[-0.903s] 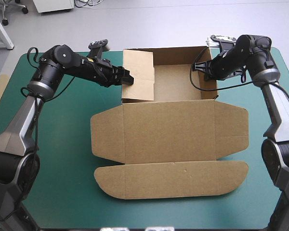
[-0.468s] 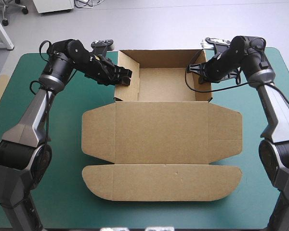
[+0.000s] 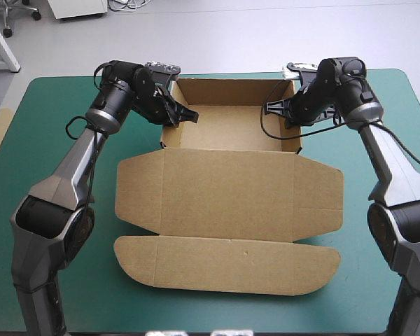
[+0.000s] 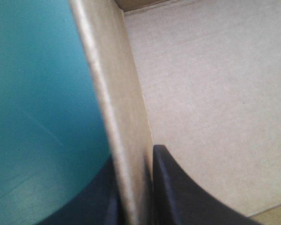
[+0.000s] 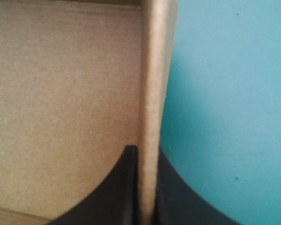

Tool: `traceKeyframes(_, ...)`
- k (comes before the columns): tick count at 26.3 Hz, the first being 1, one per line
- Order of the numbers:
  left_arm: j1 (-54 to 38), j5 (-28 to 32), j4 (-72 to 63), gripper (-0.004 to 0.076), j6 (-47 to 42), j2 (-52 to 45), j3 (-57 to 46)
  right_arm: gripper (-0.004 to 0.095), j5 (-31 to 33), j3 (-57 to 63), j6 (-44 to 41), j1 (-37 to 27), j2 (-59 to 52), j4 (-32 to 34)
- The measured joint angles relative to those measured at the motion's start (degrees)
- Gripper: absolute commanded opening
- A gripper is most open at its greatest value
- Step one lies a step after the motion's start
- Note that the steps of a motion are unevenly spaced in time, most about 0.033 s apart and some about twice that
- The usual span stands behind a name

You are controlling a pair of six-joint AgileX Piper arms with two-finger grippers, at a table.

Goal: Fold the box

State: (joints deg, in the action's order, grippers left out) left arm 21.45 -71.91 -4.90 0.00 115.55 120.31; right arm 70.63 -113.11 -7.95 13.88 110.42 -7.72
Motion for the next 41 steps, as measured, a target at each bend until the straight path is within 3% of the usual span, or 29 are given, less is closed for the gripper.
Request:
traceKeyframes(2,0.37,0.00,1.20,-0.0010,-0.68,0.53,0.00,-0.0003,0.20,0.00,-0.13,0.06,0.15,0.13)
traceKeyframes(15,4.17,1.24,11.34,-0.0010,-5.99,2.17,-0.48,-0.0003,-0.22,0.00,-0.75,0.33,1.05,1.67)
traceKeyframes(32,5.64,11.63,16.89,-0.0010,-11.61,2.24,-13.46,-0.0003,-0.98,0.06,0.15,0.73,7.17,2.02)
traceKeyframes(41,4.75,12.65,15.88,-0.0010,-11.75,2.81,-14.30,-0.0003,-1.70,-0.25,0.21,3.17,10.68,5.23)
